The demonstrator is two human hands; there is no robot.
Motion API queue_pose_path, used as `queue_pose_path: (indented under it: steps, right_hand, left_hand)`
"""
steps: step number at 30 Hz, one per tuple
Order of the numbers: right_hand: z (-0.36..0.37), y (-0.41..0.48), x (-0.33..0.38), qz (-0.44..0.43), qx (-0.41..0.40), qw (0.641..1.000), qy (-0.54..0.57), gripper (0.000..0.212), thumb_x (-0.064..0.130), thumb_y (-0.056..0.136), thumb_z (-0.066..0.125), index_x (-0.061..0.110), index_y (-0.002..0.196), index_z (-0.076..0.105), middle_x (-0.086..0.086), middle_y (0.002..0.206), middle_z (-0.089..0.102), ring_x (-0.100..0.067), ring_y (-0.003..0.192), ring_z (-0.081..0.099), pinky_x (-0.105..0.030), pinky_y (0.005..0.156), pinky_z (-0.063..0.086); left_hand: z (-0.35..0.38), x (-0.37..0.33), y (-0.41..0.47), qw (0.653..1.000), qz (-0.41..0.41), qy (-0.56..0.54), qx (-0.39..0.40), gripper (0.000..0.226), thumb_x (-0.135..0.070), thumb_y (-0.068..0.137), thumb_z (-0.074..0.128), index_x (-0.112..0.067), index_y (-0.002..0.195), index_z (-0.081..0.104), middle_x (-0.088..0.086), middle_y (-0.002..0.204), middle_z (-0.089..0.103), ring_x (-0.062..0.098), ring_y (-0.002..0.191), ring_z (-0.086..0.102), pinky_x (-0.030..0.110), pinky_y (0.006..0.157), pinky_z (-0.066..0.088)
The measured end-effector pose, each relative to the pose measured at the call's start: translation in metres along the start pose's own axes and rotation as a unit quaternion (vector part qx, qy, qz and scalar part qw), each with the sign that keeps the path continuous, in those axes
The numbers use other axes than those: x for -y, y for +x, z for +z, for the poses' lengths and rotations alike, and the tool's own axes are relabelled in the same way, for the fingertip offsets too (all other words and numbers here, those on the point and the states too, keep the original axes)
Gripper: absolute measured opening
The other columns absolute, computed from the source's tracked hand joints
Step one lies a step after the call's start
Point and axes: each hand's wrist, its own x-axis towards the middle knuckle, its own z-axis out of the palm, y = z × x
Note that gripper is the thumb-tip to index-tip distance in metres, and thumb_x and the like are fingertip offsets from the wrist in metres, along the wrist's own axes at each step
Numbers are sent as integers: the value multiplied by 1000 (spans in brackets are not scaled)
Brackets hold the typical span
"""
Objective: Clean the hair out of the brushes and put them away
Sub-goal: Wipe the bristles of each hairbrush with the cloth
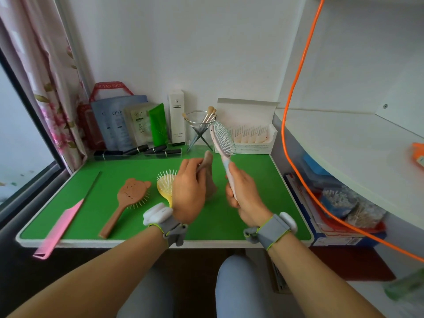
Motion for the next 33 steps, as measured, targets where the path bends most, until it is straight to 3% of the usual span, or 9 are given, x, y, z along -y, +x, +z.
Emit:
queue_pose_path:
  steps: [3, 5, 7, 13, 19, 24, 28, 33]
  right_hand:
    - [0, -2, 0, -15, 8, 1000, -20, 35, 45, 97, 47, 13, 84, 49, 4, 42, 39, -11, 30, 27, -16, 32, 19]
    - [3, -6, 0, -25, 17, 999, -22, 36, 47, 96, 48, 13, 83, 49, 2, 45, 40, -11, 31, 28, -17, 32, 21]
    - [6, -10, -1, -34, 22, 999, -14, 36, 48, 95, 49, 14, 82, 49, 1, 45, 39, -11, 31, 28, -17, 32, 21]
    - [10, -16, 0, -36, 25, 999, -17, 32, 42, 97, 48, 13, 86, 51, 1, 45, 38, -12, 33, 27, -19, 33, 22]
    - [7, -15, 5, -11, 36, 999, 32, 29, 39, 98, 48, 15, 83, 50, 0, 51, 45, -12, 33, 31, -19, 34, 22]
    - [5, -18, 1, 0, 47, 997, 62, 30, 38, 100, 43, 11, 92, 54, 0, 58, 46, -11, 39, 38, -22, 38, 27]
    - [3, -21, 1, 1, 48, 998, 48, 31, 37, 100, 44, 8, 95, 56, 0, 61, 46, -10, 37, 38, -21, 36, 27]
    - [2, -21, 7, 5, 48, 997, 65, 32, 33, 102, 42, 5, 102, 58, -3, 71, 49, -10, 47, 43, -21, 43, 37]
  left_hand:
    - [1, -10, 2, 999, 24, -25, -13, 25, -6, 93, 54, -4, 117, 61, 13, 98, 58, 25, 83, 57, 32, 71, 42]
    - [3, -18, -2, 997, 69, -24, 4, 34, -10, 95, 52, -12, 128, 58, 9, 93, 54, 16, 71, 54, 29, 64, 44]
    - [6, -20, -4, 995, 95, -3, 27, 36, -14, 97, 50, -15, 132, 56, 11, 94, 53, 21, 68, 53, 34, 59, 45]
    - [8, -18, 16, 998, 66, -2, 5, 29, -16, 96, 52, -10, 122, 64, 12, 96, 56, 30, 75, 56, 41, 62, 48]
    - [10, -23, 15, 998, 31, -36, -42, 25, -8, 95, 51, -6, 115, 66, 12, 97, 57, 25, 77, 57, 36, 65, 47]
    - [9, -23, -6, 988, 137, 36, 55, 32, -20, 93, 49, -7, 118, 65, 14, 103, 59, 30, 82, 60, 41, 60, 52]
    - [6, -24, 14, 993, 118, 23, 18, 20, -11, 93, 55, -3, 107, 67, 14, 96, 58, 30, 69, 58, 42, 54, 50]
    - [9, -30, 18, 998, 33, -12, -49, 11, -2, 92, 51, 2, 98, 60, 15, 97, 56, 29, 73, 54, 33, 60, 40]
